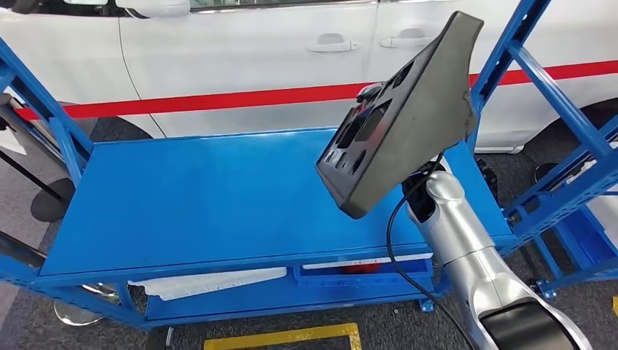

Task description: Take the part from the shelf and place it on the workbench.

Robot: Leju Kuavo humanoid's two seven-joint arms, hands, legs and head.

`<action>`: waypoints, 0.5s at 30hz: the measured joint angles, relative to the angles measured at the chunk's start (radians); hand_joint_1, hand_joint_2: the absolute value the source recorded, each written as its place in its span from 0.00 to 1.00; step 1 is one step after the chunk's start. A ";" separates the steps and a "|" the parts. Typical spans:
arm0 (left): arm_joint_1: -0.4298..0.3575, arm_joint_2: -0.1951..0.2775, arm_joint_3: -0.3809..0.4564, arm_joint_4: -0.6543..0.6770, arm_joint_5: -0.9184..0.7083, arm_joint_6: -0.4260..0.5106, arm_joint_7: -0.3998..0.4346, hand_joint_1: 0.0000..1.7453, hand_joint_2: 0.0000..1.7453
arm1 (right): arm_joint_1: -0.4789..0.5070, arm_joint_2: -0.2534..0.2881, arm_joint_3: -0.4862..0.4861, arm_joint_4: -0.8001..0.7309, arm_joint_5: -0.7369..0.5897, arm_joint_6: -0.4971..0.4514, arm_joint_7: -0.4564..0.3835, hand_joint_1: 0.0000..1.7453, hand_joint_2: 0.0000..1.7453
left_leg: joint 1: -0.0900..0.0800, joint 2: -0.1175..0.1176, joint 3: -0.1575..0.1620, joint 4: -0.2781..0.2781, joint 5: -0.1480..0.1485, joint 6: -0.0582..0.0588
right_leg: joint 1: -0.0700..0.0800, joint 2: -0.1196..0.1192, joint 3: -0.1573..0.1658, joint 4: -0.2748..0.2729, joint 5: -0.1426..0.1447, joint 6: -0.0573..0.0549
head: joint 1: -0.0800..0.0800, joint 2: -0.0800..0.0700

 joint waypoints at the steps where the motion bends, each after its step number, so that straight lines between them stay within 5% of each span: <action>1: 0.000 0.000 0.002 0.000 0.000 0.000 0.000 0.00 1.00 | 0.000 0.003 0.000 0.002 -0.001 0.001 0.000 1.00 1.00 | 0.003 0.000 -0.017 0.056 -0.047 -0.005 | 0.000 -0.002 -0.011 -0.001 0.010 -0.003 | 0.000 0.000; 3: 0.001 0.000 0.006 0.000 0.000 0.000 0.000 0.00 1.00 | 0.000 0.006 0.000 0.006 -0.003 0.002 0.001 1.00 1.00 | 0.009 0.000 -0.046 0.177 -0.115 -0.016 | -0.001 -0.003 -0.038 0.002 0.029 -0.002 | 0.000 0.000; 4: 0.001 0.000 0.009 0.000 0.000 0.000 0.000 0.00 1.00 | 0.001 0.006 0.000 0.008 -0.004 0.002 0.001 1.00 1.00 | 0.011 0.000 -0.045 0.209 -0.119 -0.022 | -0.002 -0.003 -0.052 0.004 0.039 0.001 | 0.000 0.000; 6: 0.002 0.002 0.013 0.000 0.000 0.000 0.000 0.00 1.00 | 0.003 0.006 0.001 0.011 -0.006 0.002 0.003 1.00 1.00 | 0.018 0.001 0.007 0.167 -0.075 -0.031 | -0.006 -0.004 -0.081 0.012 0.056 0.010 | 0.000 0.000; 8: 0.002 0.004 0.015 0.000 -0.001 0.000 0.001 0.00 1.00 | 0.003 0.007 0.001 0.012 -0.008 0.002 0.003 1.00 1.00 | 0.021 0.001 0.096 0.036 -0.052 -0.035 | -0.010 -0.004 -0.109 0.027 0.069 0.022 | 0.000 0.000; 10: 0.003 0.006 0.015 0.000 -0.004 0.000 0.003 0.00 1.00 | 0.005 0.010 0.000 0.011 -0.010 0.002 0.004 1.00 1.00 | 0.018 -0.002 0.140 -0.039 -0.060 -0.023 | -0.009 -0.003 -0.122 0.037 0.082 0.036 | 0.000 0.000; 13: 0.006 0.006 0.016 0.000 -0.007 0.001 0.006 0.00 1.00 | 0.009 0.011 0.000 0.012 -0.010 0.002 0.004 1.00 1.00 | 0.013 -0.002 0.128 -0.042 -0.045 0.008 | -0.011 -0.002 -0.130 0.038 0.095 0.055 | 0.001 0.000; 15: 0.006 0.007 0.016 0.000 -0.007 0.001 0.007 0.00 1.00 | 0.010 0.011 0.000 0.012 -0.011 0.002 0.005 1.00 1.00 | 0.013 0.001 0.108 -0.046 -0.023 0.028 | -0.015 0.001 -0.151 0.086 0.037 0.063 | 0.001 0.000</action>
